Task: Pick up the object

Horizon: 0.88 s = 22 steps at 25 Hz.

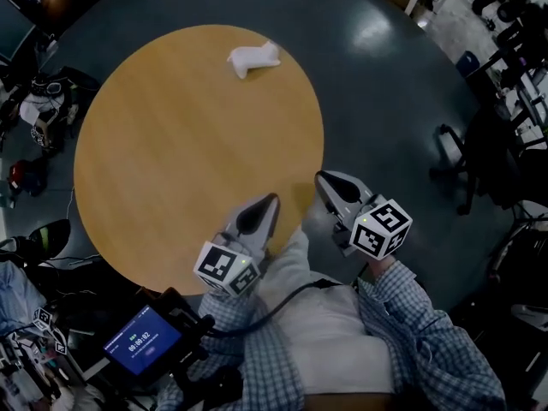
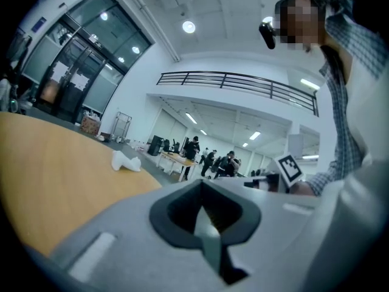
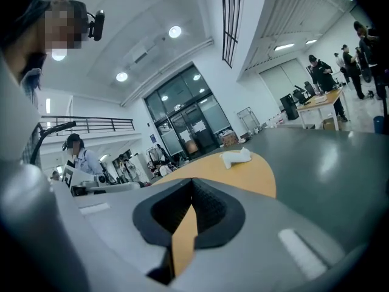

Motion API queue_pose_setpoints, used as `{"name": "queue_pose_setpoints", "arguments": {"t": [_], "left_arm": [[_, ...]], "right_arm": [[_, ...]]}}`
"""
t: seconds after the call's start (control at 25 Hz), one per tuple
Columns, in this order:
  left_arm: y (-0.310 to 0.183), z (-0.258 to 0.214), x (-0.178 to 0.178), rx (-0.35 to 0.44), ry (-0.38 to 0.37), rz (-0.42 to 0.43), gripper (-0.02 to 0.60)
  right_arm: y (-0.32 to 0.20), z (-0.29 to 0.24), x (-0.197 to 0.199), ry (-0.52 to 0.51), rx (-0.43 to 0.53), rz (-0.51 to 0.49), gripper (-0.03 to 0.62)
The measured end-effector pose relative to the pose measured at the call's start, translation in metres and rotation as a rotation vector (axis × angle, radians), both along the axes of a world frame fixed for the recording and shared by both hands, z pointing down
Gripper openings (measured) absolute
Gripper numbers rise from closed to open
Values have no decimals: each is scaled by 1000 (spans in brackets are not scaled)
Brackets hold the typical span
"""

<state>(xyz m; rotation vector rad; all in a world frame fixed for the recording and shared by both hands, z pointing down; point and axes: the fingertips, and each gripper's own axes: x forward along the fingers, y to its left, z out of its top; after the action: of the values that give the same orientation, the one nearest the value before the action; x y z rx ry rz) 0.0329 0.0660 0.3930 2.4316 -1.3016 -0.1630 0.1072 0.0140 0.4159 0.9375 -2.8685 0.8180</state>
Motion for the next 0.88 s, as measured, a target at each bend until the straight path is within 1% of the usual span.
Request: {"name": "queue_pose_setpoints", "arguments": {"t": [0.12,0.28,0.44,0.52,0.64,0.72,0.8,0.84,0.88], "left_arm": [[-25,10,-10,-28,28,-30,-2],[-54,20,-23,-71,39,-62,-2],[-66,20,-20,-85,48,-73,-2],[-76,22,-21,-99,56,-87,-2],[-100,31,-24,-131,68,-109,-2],[-115,37,-25,-131,74,-130,-2],[-130,39,-31,-149,66,-164,-2],[-139,41,-37,-157,61,-181,-2],[-150,42,-43,-161,59,-196,-2]], "right_arm": [[-33,5,-12,41,8,-32,3],[-71,13,-29,111,38,-91,3],[-101,13,-31,167,65,-124,3],[-123,17,-39,203,87,-158,3],[-160,35,-57,276,137,-239,3],[-183,48,-69,347,193,-321,1],[-206,63,-84,420,251,-409,3],[-220,69,-95,450,277,-447,8],[-235,74,-106,478,301,-486,29]]}}
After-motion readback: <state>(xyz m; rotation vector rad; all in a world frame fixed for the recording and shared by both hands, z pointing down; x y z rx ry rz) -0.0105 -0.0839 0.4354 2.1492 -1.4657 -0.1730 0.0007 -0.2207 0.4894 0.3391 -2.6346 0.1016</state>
